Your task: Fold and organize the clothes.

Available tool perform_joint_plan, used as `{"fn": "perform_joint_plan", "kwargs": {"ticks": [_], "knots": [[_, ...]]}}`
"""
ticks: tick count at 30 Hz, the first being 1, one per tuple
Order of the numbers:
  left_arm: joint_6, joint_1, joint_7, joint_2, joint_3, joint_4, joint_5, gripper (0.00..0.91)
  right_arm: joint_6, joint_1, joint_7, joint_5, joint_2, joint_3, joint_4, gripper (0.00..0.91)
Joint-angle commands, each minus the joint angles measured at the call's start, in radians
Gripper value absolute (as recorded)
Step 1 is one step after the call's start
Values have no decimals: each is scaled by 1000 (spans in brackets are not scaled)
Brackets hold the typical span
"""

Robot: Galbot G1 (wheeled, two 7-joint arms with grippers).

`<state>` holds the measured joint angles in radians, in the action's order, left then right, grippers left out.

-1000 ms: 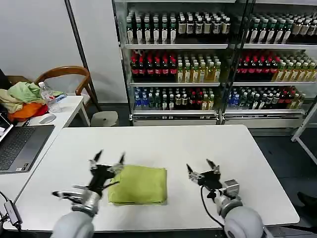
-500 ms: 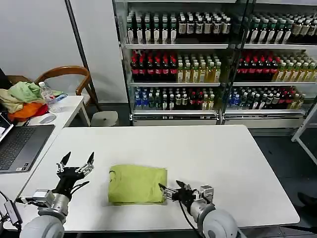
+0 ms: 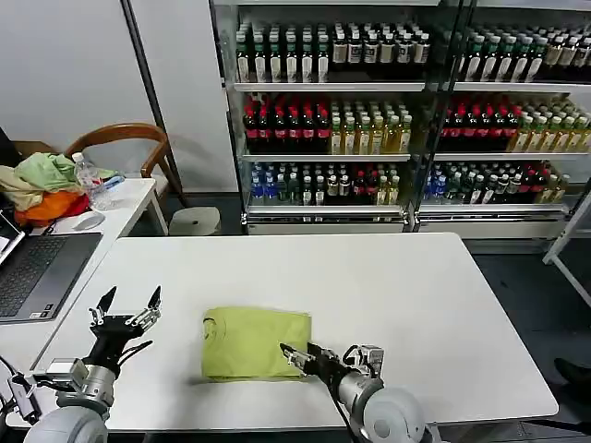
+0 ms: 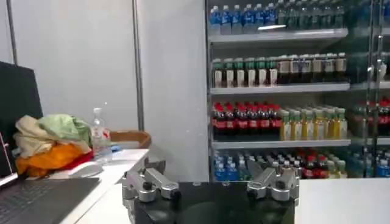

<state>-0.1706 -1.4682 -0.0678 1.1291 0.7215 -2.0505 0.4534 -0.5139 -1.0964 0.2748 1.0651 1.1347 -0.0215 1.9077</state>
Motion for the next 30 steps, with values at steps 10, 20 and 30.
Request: {"fn": "perform_joint_plan", "kwargs": {"ticks": [10, 20, 30], "knots": [[10, 1, -7, 5, -2, 27, -21, 907, 20, 31, -5, 36, 20, -13, -29, 0], [14, 5, -8, 4, -4, 37, -25, 907, -8, 99, -20, -5, -25, 64, -36, 0], [28, 11, -7, 7, -13, 47, -31, 907, -32, 98, -41, -47, -82, 128, -58, 0]]}}
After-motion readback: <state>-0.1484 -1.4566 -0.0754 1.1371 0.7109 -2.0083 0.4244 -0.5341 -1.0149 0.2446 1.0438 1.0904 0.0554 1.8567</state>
